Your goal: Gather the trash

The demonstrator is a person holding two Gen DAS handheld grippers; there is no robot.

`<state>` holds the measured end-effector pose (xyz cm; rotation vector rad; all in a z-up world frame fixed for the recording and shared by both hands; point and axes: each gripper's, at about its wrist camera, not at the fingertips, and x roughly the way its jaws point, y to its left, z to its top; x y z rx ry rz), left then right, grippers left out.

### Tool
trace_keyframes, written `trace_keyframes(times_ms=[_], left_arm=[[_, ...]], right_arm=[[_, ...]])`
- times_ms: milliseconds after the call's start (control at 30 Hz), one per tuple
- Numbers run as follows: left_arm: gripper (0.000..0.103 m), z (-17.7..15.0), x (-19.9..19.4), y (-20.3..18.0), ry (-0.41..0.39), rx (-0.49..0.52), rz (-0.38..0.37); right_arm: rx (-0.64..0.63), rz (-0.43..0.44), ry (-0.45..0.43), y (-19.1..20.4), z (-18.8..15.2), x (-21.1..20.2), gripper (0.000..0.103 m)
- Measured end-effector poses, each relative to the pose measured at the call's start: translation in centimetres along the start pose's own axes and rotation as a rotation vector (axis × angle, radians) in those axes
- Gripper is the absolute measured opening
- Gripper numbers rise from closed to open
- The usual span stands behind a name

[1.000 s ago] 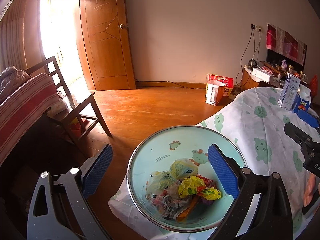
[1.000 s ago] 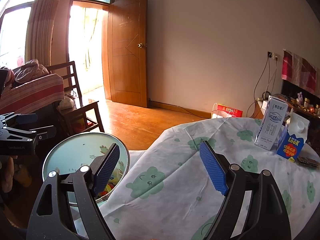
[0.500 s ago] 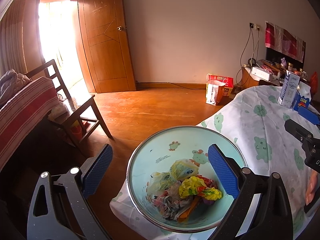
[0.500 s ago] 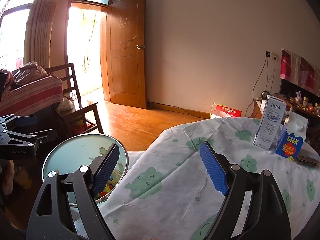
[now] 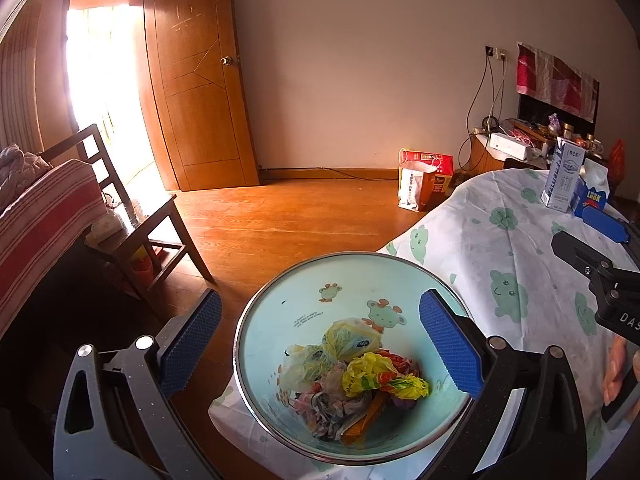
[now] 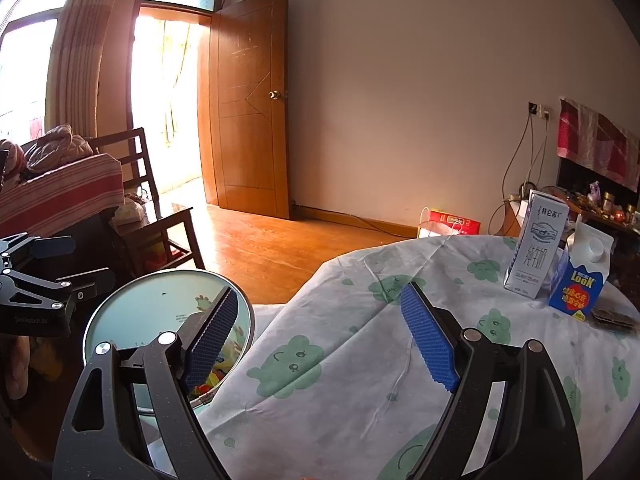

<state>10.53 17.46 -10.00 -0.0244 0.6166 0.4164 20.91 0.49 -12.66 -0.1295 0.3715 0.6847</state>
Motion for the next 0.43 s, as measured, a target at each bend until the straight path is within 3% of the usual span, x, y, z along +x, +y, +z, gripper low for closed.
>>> trace_keyframes(times_ms=[300, 433], left_arm=[[0.097, 0.3, -0.5, -0.4, -0.004, 0.007, -0.024], [0.097, 0.1, -0.4, -0.4, 0.008, 0.004, -0.042]], right_arm=[[0.023, -0.029, -0.016, -0.4, 0.1, -0.3, 0.085], [0.056, -0.157, 0.029, -2.1, 0.7, -1.1, 0.087]])
